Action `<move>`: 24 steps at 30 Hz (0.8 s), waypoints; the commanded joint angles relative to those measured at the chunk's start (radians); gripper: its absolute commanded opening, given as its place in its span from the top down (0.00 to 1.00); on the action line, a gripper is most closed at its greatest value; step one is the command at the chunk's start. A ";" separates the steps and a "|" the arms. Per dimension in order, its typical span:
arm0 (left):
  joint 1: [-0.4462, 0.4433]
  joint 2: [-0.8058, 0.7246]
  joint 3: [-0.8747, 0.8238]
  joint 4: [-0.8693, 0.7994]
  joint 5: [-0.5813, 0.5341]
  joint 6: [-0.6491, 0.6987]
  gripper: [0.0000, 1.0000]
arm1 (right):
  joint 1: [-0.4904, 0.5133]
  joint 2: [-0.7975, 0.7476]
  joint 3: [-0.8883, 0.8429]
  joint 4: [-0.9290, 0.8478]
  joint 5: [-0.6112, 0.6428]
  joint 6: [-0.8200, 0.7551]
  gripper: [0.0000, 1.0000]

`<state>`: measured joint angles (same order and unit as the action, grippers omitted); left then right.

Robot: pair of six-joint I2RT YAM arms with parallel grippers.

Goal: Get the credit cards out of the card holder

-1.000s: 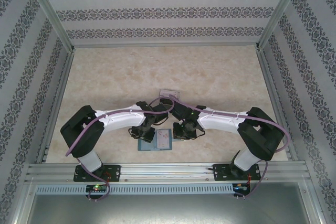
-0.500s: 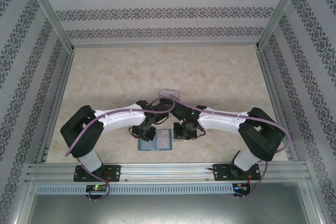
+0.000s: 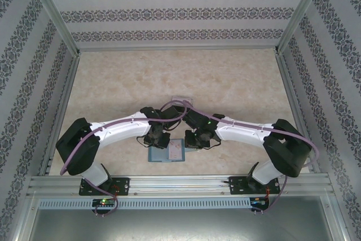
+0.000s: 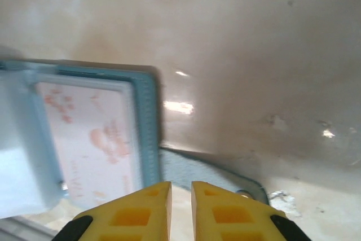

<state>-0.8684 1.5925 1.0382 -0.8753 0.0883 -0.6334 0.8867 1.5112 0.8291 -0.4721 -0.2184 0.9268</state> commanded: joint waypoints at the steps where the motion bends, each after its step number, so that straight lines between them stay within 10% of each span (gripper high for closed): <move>1: 0.005 -0.002 -0.014 0.043 0.027 -0.018 0.84 | 0.011 -0.039 -0.021 0.073 -0.019 0.037 0.82; 24: 0.030 -0.045 -0.166 0.413 0.248 -0.202 0.82 | 0.028 0.056 -0.044 0.200 -0.089 0.080 0.92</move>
<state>-0.8486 1.5558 0.8848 -0.5461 0.2924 -0.7856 0.9077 1.5738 0.7925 -0.2440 -0.3302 1.0000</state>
